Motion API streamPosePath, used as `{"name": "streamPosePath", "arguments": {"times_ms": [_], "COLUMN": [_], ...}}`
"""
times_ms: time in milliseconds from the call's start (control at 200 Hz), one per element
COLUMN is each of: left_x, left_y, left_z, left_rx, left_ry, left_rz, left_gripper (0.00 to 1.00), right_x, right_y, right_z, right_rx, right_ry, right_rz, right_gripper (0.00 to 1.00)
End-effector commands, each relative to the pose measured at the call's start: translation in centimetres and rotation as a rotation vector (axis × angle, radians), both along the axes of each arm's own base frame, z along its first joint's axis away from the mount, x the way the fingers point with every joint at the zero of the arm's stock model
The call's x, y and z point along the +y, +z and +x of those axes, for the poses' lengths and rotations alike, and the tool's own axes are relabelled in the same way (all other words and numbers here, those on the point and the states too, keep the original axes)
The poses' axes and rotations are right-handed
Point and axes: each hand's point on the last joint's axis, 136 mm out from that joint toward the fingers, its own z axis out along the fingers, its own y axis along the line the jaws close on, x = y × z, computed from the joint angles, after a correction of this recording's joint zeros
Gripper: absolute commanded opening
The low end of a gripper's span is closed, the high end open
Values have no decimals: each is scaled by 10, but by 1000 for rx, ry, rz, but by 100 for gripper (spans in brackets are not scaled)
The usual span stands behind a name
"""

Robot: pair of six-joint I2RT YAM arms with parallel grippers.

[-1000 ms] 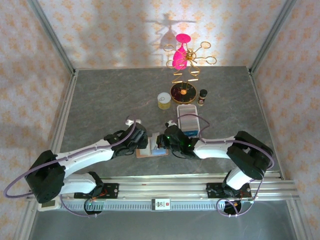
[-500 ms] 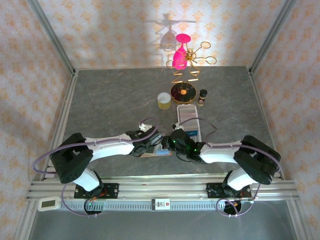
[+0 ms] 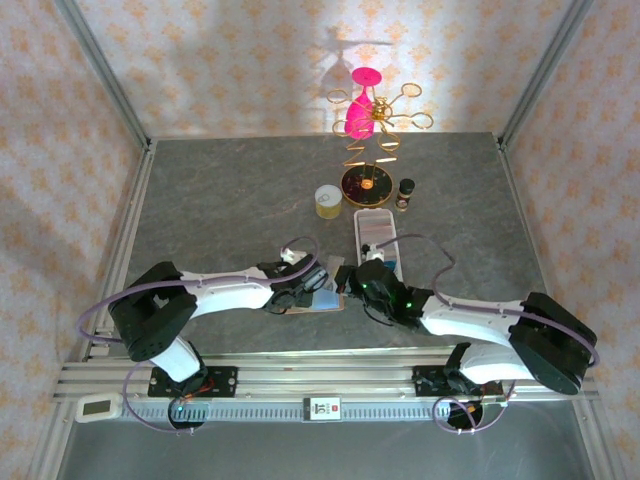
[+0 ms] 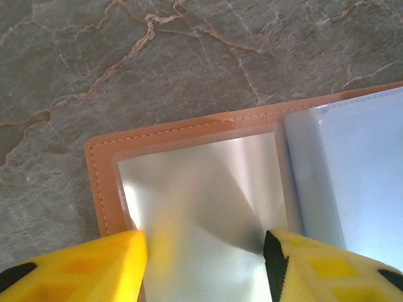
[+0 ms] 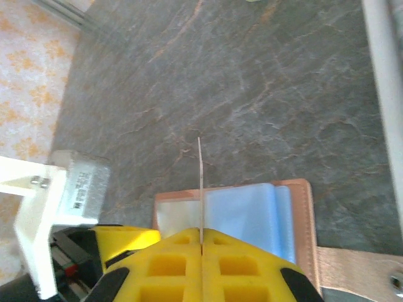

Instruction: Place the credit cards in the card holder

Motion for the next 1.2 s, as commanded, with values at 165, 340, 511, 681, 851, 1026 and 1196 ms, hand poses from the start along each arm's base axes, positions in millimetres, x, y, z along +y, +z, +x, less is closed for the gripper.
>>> {"name": "streamPosePath", "arguments": {"times_ms": [165, 340, 511, 681, 851, 1026, 1196], "left_x": [5, 12, 11, 8, -10, -32, -52], "left_y": [-17, -21, -20, -5, 31, 60, 64], "left_z": [-8, -12, -13, -8, 4, 14, 22], "left_rx": [38, 45, 47, 20, -35, -70, -63], "left_ry": [6, 9, 9, 9, -12, -30, -44], "left_rz": [20, 40, 28, 16, -67, -158, -203], "left_gripper": [53, 40, 28, 28, 41, 44, 44], "right_x": [-21, -21, -23, -24, -27, -34, -41], "right_y": [-16, -18, -19, -18, -15, -6, -5], "right_z": [-3, -5, -6, -7, -7, -7, -8], "right_rx": [16, 23, 25, 27, 16, -6, -15], "right_ry": [-60, -60, -62, -61, -69, -85, -104], "right_rz": [-58, -52, -53, -54, -57, -46, -57], "right_gripper": [0, 0, 0, 0, 0, 0, 0]}}
